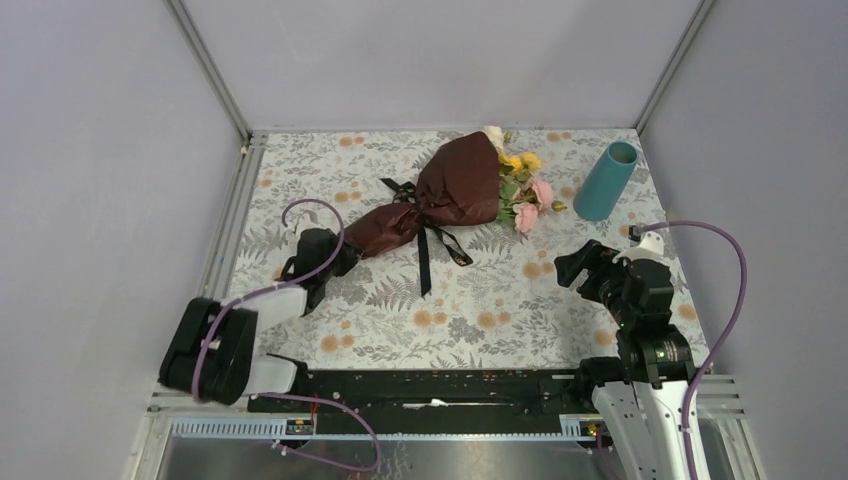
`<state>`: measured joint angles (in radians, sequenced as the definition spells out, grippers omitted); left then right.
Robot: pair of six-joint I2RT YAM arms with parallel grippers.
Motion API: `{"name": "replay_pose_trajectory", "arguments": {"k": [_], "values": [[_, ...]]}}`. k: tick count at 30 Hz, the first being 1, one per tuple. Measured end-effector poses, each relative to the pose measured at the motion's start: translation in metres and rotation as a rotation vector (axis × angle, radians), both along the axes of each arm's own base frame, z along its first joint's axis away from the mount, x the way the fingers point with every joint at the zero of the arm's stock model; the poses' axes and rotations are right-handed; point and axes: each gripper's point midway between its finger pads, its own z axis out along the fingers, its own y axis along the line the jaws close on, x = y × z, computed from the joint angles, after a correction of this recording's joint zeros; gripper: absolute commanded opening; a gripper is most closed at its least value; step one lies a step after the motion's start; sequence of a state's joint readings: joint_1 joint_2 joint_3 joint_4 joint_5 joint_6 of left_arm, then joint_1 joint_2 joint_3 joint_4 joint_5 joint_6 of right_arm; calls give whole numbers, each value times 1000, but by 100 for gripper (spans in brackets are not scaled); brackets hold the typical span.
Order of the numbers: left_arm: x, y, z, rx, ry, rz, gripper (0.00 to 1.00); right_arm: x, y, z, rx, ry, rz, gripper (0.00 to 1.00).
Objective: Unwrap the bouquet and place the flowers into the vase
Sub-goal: Adjust the fake flower at the center of the board.
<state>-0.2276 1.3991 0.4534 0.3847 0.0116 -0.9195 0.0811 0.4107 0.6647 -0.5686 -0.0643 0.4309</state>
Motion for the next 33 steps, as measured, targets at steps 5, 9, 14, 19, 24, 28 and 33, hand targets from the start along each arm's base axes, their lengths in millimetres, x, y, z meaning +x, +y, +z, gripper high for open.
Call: {"name": "replay_pose_trajectory", "arguments": {"k": [5, 9, 14, 19, 24, 28, 33], "values": [[-55, -3, 1, 55, -22, -20, 0, -5, -1, -4, -2, 19, -1, 88], [-82, -15, 10, 85, -45, -72, 0, -7, -1, -6, -3, 28, -1, 88], [-113, -22, 10, 96, -43, -123, 0, -7, -1, -6, -3, 29, -1, 88], [-146, -21, -10, 133, 37, -181, 22, -7, -1, -4, -5, 34, -2, 88], [-164, -20, -21, 182, 105, -246, 57, -8, -1, 2, -7, 19, -2, 88], [-168, -20, -6, 221, 138, -281, 72, -10, -6, 7, -28, 18, -17, 88], [-160, -21, 48, 224, 56, -290, 79, -14, -13, 18, -56, -3, -39, 90]]}}
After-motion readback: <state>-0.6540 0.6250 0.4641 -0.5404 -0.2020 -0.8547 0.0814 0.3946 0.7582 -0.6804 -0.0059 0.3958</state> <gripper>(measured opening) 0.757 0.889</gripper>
